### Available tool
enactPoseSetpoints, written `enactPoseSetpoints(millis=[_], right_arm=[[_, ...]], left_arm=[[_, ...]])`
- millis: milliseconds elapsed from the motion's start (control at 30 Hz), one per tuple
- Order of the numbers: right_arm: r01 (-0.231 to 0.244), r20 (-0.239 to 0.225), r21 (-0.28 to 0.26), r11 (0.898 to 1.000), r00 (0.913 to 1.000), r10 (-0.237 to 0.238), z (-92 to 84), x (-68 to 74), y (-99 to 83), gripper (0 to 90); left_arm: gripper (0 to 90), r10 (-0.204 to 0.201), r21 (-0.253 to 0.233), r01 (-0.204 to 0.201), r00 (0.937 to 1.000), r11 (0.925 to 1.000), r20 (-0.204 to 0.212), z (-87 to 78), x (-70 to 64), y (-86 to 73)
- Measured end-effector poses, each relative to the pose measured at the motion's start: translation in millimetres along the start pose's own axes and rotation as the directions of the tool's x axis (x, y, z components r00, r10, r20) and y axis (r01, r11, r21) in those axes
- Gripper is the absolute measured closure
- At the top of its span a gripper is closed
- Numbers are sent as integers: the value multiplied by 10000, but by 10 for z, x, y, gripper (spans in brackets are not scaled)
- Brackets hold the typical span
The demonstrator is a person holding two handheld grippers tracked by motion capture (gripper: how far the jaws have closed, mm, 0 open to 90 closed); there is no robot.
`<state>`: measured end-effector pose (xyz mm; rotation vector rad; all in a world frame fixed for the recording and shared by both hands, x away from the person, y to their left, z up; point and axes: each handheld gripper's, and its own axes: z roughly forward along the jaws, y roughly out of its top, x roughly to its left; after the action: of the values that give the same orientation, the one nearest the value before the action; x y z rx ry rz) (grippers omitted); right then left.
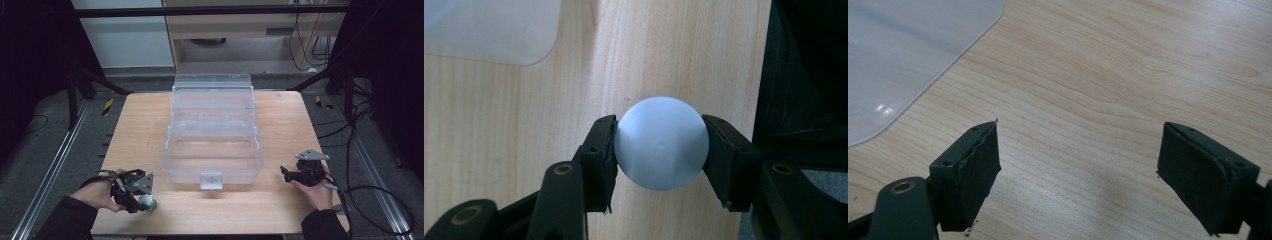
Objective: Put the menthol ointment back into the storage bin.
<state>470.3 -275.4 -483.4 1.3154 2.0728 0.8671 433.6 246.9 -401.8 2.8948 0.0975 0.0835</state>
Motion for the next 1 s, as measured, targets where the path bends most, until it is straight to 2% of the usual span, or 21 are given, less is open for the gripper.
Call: enactPoseSetpoints(millis=[233,533,633,667,1000], right_arm=[[-86,-80,29,10000,9999,87,-4,7,-6,185],[-53,-254,100,9999,9997,55,8,19,-10,203],[-34,-223,84,10000,9997,36,3,15,-8,203],[-133,-248,86,9999,9996,135,0,14,-7,203],[-42,-257,67,10000,9997,43,6,20,-9,203]], left_arm=[[502,-184,-296,173,9992,9994,-366,-247,37,2],[502,-318,-452,297,9984,9985,-470,-445,86,57],[502,-295,-363,276,9981,9990,-549,-516,128,103],[502,-273,-401,250,9979,9989,-583,-540,143,120],[502,-402,-853,332,9958,9958,-820,-745,275,226]])
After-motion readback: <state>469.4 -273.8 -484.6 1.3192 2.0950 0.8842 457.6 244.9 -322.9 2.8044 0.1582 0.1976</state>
